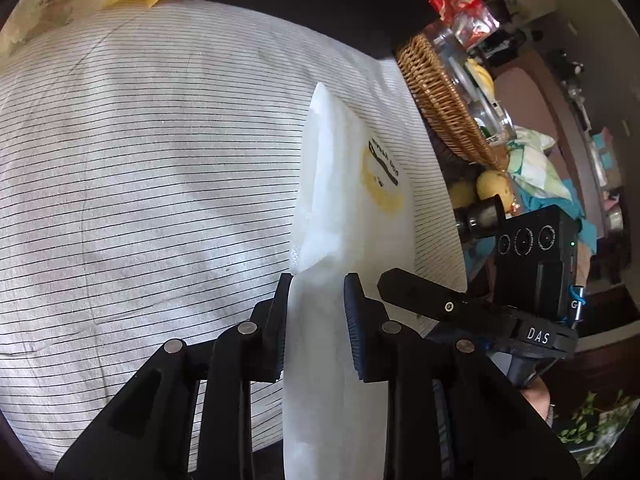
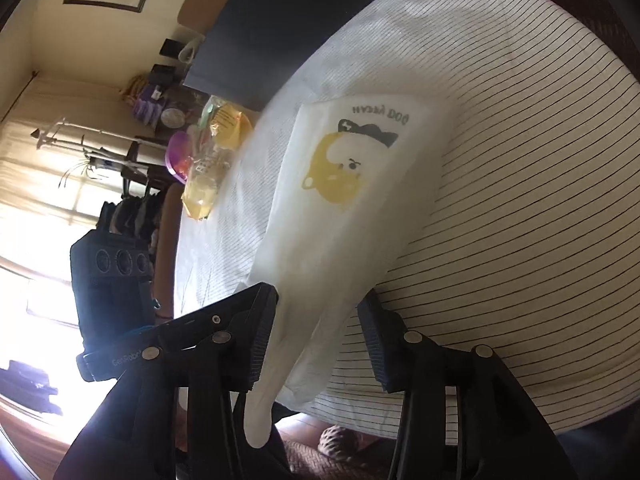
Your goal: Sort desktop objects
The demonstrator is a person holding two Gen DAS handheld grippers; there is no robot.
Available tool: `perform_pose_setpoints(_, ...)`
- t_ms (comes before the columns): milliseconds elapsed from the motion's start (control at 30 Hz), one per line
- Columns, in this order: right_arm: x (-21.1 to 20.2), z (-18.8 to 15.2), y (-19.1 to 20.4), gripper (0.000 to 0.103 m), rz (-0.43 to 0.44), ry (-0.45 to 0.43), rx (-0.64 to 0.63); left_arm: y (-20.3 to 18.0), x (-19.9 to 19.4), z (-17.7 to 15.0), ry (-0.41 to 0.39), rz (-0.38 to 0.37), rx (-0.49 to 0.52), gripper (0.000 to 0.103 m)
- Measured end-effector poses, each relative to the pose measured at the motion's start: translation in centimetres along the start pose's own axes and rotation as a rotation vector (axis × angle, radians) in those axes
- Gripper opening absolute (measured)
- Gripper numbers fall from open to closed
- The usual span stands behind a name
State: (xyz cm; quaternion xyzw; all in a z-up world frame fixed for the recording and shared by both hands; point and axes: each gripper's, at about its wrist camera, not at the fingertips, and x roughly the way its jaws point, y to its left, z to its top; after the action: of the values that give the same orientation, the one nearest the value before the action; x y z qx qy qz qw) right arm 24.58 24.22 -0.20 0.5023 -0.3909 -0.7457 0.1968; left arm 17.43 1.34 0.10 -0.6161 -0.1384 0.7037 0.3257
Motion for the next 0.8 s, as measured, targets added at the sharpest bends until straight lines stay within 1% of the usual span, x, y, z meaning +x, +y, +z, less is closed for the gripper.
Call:
perform_pose_setpoints(67,0.1,-0.2,0.0,0.018,0.028,-0.008,0.006,-0.2,-0.2,-0.1,-0.01,-0.005,-0.003,0.018)
perform_pose_setpoints(100,0.0,-0.2,0.2,0.016,0.029,-0.023,-0.005,-0.2,-0.4,-0.2,-0.019,-0.009,-0.007,0.017)
perform_pose_setpoints(167,-0.3,-0.3,1.1,0.016,0.013,-0.043,-0.044,-0.4,-0.7,-0.3,-0.031,-0.019,-0.011,0.016)
perform_pose_setpoints(233,-0.6,-0.3,1.8,0.016,-0.006,-0.045,-0.08,-0.4,-1.1,-0.4,-0.036,-0.019,-0.007,0.016)
perform_pose_setpoints(333,-0.9,-0.2,2.3,0.016,-0.022,-0.048,-0.108,0.0,-1.5,-0.5,-0.048,-0.036,-0.027,0.016)
perform_pose_setpoints(433,-1.2,-0.2,1.8,0.019,-0.031,-0.041,-0.072,0.2,-1.5,-0.5,-0.048,-0.03,-0.041,0.017)
perform_pose_setpoints(533,-2.0,-0.1,1.2,0.019,-0.05,-0.07,-0.043,0.2,-1.0,-0.5,-0.035,-0.018,-0.036,0.021)
perform_pose_setpoints(567,-2.1,-0.1,0.9,0.021,-0.061,-0.071,-0.036,0.2,-0.8,-0.5,-0.031,-0.015,-0.034,0.022)
perform_pose_setpoints(600,-2.1,0.0,0.8,0.027,-0.069,-0.071,-0.028,0.2,-0.7,-0.5,-0.026,-0.01,-0.033,0.022)
perform_pose_setpoints(633,-2.3,0.1,0.6,0.029,-0.076,-0.078,-0.021,0.2,-0.6,-0.5,-0.021,-0.002,-0.033,0.023)
perform_pose_setpoints(667,-2.5,0.2,0.4,0.032,-0.083,-0.084,-0.018,0.2,-0.6,-0.4,-0.018,0.014,-0.031,0.031)
perform_pose_setpoints(700,-2.7,0.3,0.3,0.038,-0.098,-0.088,-0.016,0.1,-0.8,-0.3,-0.022,0.035,-0.027,0.035)
perform_pose_setpoints(733,-3.0,0.5,0.2,0.041,-0.111,-0.094,-0.013,0.0,-1.2,-0.2,-0.03,0.053,-0.019,0.046)
perform_pose_setpoints(767,-3.4,0.6,0.1,0.043,-0.111,-0.107,-0.013,-0.1,-1.5,0.0,-0.038,0.064,-0.007,0.052)
perform_pose_setpoints(800,-3.9,0.8,0.1,0.044,-0.109,-0.118,-0.016,-0.3,-1.9,0.1,-0.044,0.076,0.007,0.053)
